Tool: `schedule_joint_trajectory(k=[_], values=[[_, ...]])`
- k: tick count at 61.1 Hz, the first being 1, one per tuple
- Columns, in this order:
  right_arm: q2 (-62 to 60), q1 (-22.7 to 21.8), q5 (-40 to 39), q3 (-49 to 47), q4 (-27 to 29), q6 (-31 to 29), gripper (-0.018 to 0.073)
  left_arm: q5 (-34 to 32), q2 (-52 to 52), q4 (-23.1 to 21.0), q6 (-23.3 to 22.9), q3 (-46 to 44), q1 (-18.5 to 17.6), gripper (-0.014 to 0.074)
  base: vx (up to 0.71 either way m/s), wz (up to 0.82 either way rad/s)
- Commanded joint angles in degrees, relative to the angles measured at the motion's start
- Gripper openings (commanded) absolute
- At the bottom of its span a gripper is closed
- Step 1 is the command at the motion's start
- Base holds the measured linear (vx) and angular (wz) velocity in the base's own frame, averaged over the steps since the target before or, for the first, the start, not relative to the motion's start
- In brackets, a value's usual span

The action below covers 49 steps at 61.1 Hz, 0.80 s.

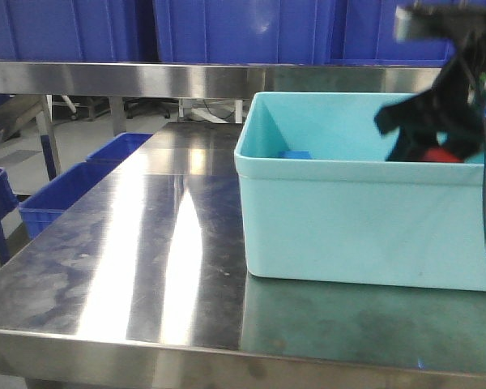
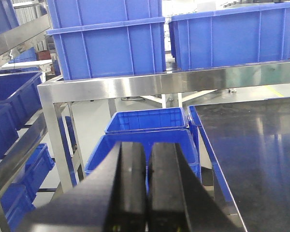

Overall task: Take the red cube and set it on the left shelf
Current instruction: 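Lift the red cube out of the bin with the right gripper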

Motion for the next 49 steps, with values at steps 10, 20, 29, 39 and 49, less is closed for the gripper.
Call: schedule_joint_trajectory(k=[10, 20, 29, 39, 49], values=[[-17.5, 0.3, -9.0, -1.6, -0.1, -0.2, 0.0058, -4.8, 0.5, 0.0, 0.1, 1.3, -0.2, 0.0106, 0.0, 0.0], [-27.9, -0.6, -9.6, 2.4, -0.2, -0.2, 0.0058, -4.8, 0.5, 0.0, 0.1, 1.3, -0.2, 0.0106, 0.0, 0.0], [-37.2, -4.2, -11.5, 10.3, -0.2, -0.2, 0.0058, -4.8, 0.5, 0.0, 0.1, 1.3, -0.2, 0.0106, 0.0, 0.0], [-48.5, -9.3, -13.6, 20.6, -0.2, -0.2, 0.0058, -4.8, 0.5, 0.0, 0.1, 1.3, -0.2, 0.0106, 0.0, 0.0], [-57.8, -12.3, -13.6, 27.1, -0.2, -0.2, 0.0058, -4.8, 0.5, 0.0, 0.1, 1.3, -0.2, 0.0106, 0.0, 0.0]])
